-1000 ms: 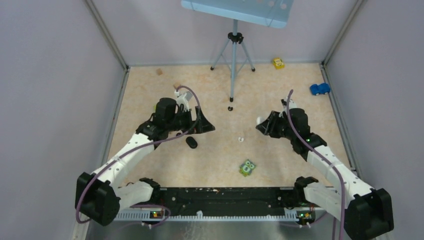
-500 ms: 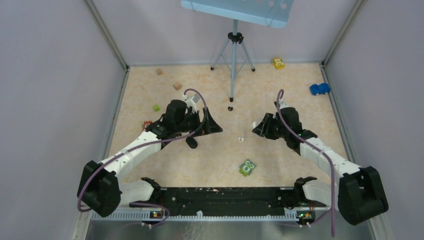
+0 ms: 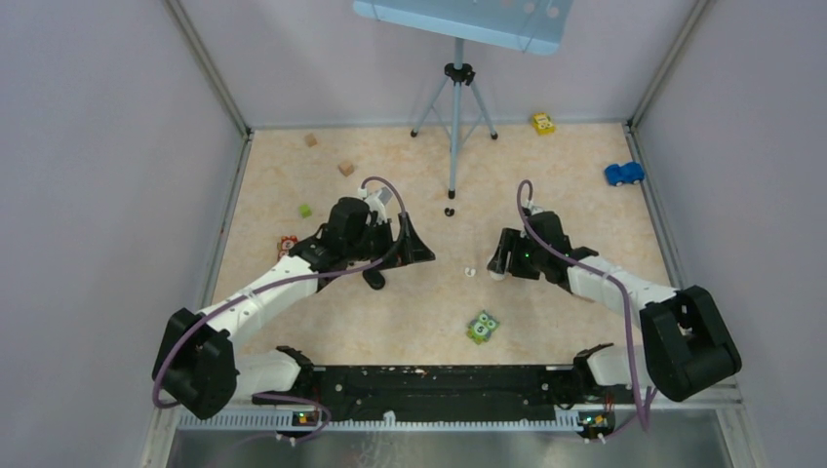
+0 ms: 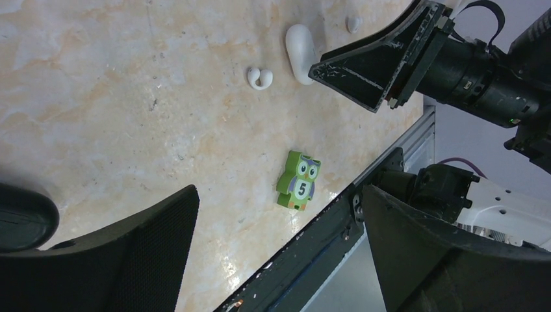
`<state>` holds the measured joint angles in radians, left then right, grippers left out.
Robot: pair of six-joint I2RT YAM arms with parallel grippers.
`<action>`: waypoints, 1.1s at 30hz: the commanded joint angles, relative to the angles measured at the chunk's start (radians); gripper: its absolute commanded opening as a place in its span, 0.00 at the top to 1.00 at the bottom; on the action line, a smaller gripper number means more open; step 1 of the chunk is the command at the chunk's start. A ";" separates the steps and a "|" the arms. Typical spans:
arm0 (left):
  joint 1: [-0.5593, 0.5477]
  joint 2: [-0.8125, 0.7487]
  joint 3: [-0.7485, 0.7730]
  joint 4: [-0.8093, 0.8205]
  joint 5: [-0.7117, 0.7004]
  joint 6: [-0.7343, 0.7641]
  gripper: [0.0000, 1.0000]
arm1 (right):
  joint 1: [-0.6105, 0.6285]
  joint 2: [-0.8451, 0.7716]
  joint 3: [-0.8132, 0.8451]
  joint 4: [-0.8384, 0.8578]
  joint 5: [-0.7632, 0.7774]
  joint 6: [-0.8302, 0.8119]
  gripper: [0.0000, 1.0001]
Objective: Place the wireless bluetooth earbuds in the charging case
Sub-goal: Place the charging case at the center of the board, then pick up the charging case from the center of the board.
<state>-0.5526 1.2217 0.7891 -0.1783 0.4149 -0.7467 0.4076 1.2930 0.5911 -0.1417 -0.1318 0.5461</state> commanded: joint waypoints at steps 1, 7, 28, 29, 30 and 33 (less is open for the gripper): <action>-0.017 -0.011 0.000 0.036 -0.003 0.020 0.01 | 0.011 0.019 0.017 0.028 0.039 -0.015 0.38; -0.016 -0.003 0.024 -0.003 -0.040 0.049 0.01 | 0.011 0.014 0.043 -0.014 0.063 -0.020 0.35; -0.023 -0.094 -0.057 0.018 -0.150 -0.016 0.01 | 0.166 0.188 0.200 -0.222 0.360 -0.083 0.39; -0.023 -0.093 -0.058 0.017 -0.157 -0.018 0.01 | 0.167 0.196 0.203 -0.213 0.364 -0.085 0.39; -0.023 -0.093 -0.058 0.011 -0.166 -0.022 0.01 | 0.166 0.203 0.206 -0.200 0.368 -0.088 0.40; -0.023 -0.093 -0.032 -0.068 -0.228 -0.030 0.01 | 0.166 0.232 0.224 -0.193 0.376 -0.086 0.49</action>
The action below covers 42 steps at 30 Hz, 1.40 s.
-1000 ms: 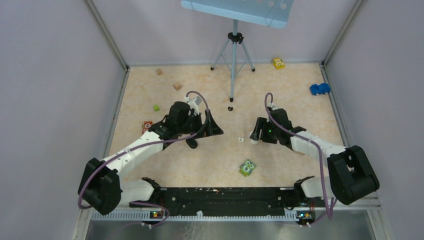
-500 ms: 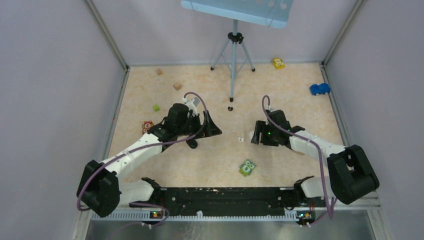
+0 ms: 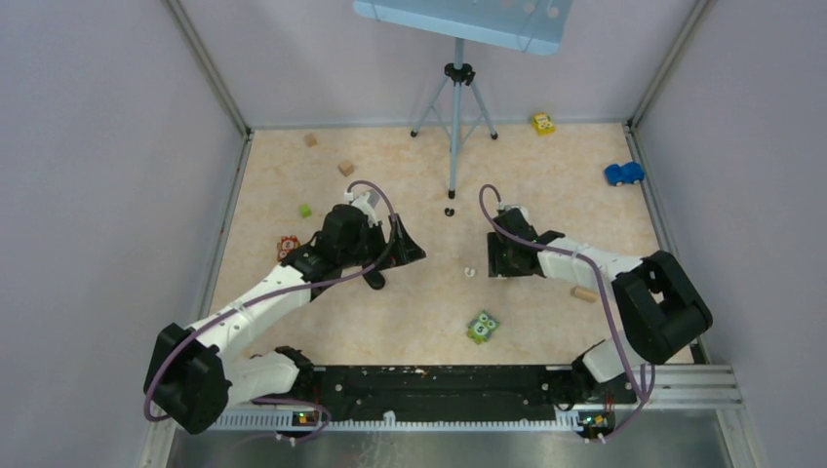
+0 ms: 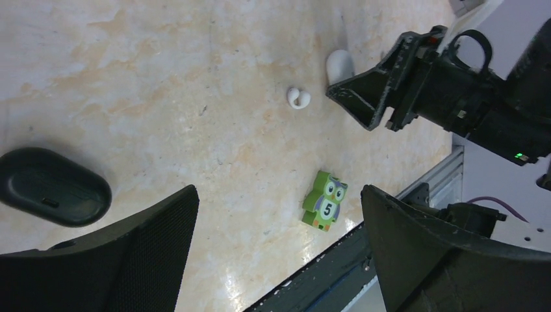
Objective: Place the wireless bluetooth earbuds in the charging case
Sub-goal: Pick up the charging case from the center of the board, then pass from the right arm to the left
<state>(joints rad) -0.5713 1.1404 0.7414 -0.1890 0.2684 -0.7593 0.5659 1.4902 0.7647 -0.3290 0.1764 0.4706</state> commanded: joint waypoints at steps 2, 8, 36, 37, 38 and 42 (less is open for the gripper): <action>-0.005 -0.003 0.046 -0.145 -0.154 -0.023 0.01 | 0.009 0.042 0.058 -0.010 0.058 -0.008 0.57; -0.004 -0.007 0.056 -0.148 -0.109 0.013 0.01 | 0.017 -0.040 0.053 -0.020 0.029 -0.040 0.67; 0.051 0.155 0.032 0.382 0.299 -0.345 0.23 | 0.195 -0.265 0.067 0.322 -0.361 -0.060 0.67; 0.051 0.164 0.032 0.387 0.310 -0.343 0.24 | 0.196 -0.264 0.067 0.322 -0.361 -0.058 0.67; 0.052 0.172 0.031 0.396 0.321 -0.342 0.26 | 0.198 -0.263 0.065 0.322 -0.360 -0.056 0.67; 0.051 0.213 0.016 0.440 0.363 -0.358 0.32 | 0.200 -0.256 0.065 0.356 -0.357 -0.048 0.67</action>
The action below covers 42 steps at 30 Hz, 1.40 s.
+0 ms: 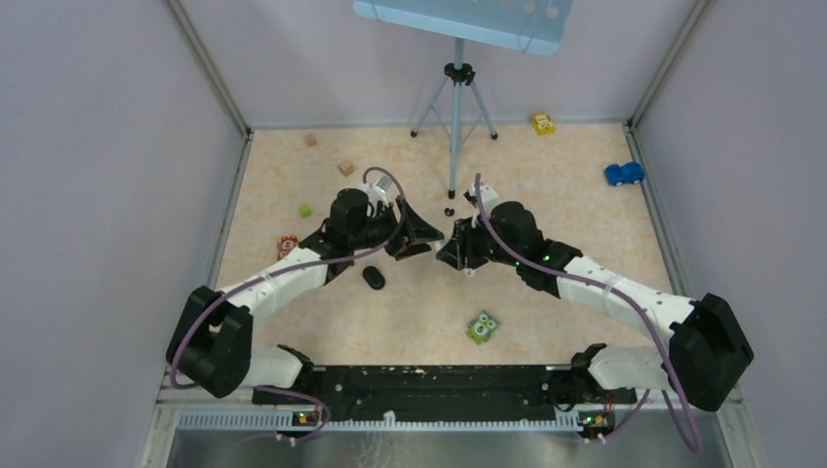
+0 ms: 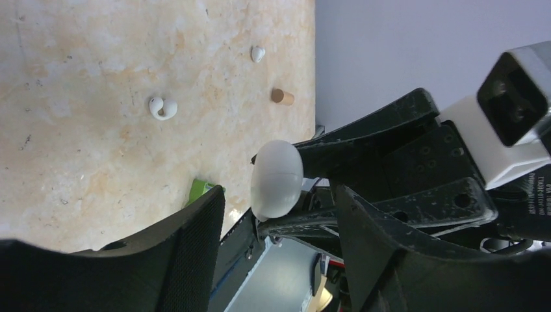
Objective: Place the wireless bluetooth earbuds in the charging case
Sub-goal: Pass from the right arm to the left, then pass from the left arm to the right
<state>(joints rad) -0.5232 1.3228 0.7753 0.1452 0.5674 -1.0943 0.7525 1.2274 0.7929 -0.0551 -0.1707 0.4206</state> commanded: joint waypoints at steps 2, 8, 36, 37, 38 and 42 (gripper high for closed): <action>0.002 0.047 -0.023 0.125 0.080 -0.032 0.34 | 0.016 0.009 0.037 0.085 -0.009 0.004 0.67; 0.002 0.054 -0.030 0.125 0.080 -0.033 0.46 | 0.017 0.013 0.032 0.089 -0.001 0.004 0.65; 0.048 0.034 0.095 0.219 0.398 0.177 1.00 | -0.234 -0.212 -0.195 0.437 -0.367 0.399 0.08; 0.048 0.033 0.099 0.226 0.415 0.179 1.00 | -0.240 -0.201 -0.213 0.504 -0.395 0.438 0.08; 0.049 0.029 0.101 0.240 0.429 0.181 1.00 | -0.245 -0.190 -0.229 0.562 -0.418 0.476 0.08; 0.048 0.005 0.108 0.267 0.455 0.199 1.00 | -0.251 -0.141 -0.274 0.769 -0.488 0.591 0.09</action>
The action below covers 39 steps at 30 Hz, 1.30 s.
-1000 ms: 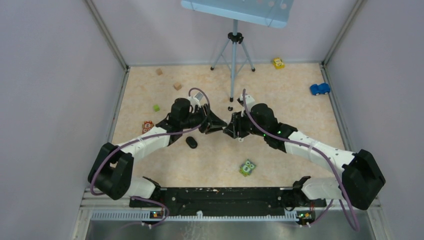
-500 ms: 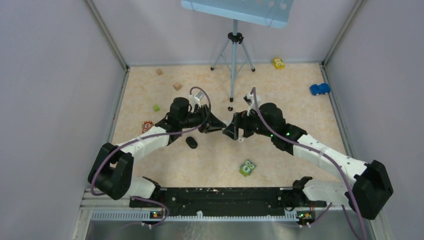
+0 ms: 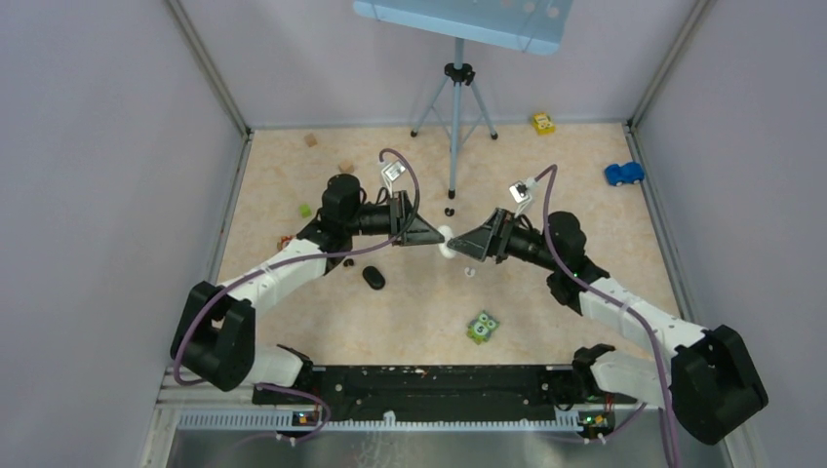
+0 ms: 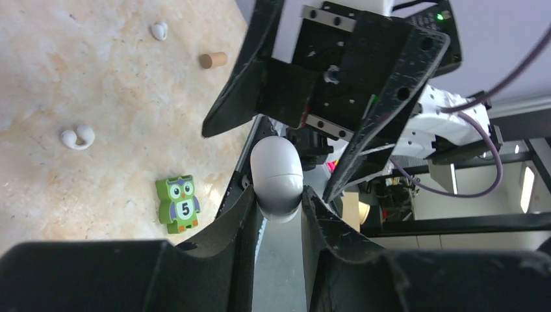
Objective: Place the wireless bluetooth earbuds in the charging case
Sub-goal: Pass from the left arm to the right
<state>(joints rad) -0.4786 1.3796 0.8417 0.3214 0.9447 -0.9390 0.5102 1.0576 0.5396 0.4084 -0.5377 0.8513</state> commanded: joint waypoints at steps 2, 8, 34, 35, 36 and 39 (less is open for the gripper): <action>0.004 -0.058 0.045 0.104 0.090 0.043 1.00 | -0.010 0.055 -0.050 0.415 -0.145 0.215 0.11; 0.004 -0.059 0.047 0.121 0.111 0.040 1.00 | -0.016 0.133 -0.134 0.728 -0.169 0.409 0.31; 0.005 -0.050 0.082 -0.074 0.030 0.152 1.00 | -0.016 0.256 -0.117 0.803 -0.183 0.453 1.00; 0.006 -0.048 0.094 -0.124 0.002 0.175 1.00 | -0.016 0.240 -0.117 0.755 -0.162 0.430 1.00; 0.006 -0.045 0.101 -0.155 -0.019 0.186 1.00 | -0.016 0.220 -0.114 0.680 -0.138 0.403 1.00; 0.005 -0.041 0.099 -0.172 -0.035 0.179 0.98 | -0.016 0.158 -0.076 0.389 -0.066 0.287 1.00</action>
<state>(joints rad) -0.4747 1.3502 0.8944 0.2123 0.9894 -0.8295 0.5007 1.3003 0.3885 1.1088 -0.6922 1.2819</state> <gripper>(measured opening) 0.323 0.219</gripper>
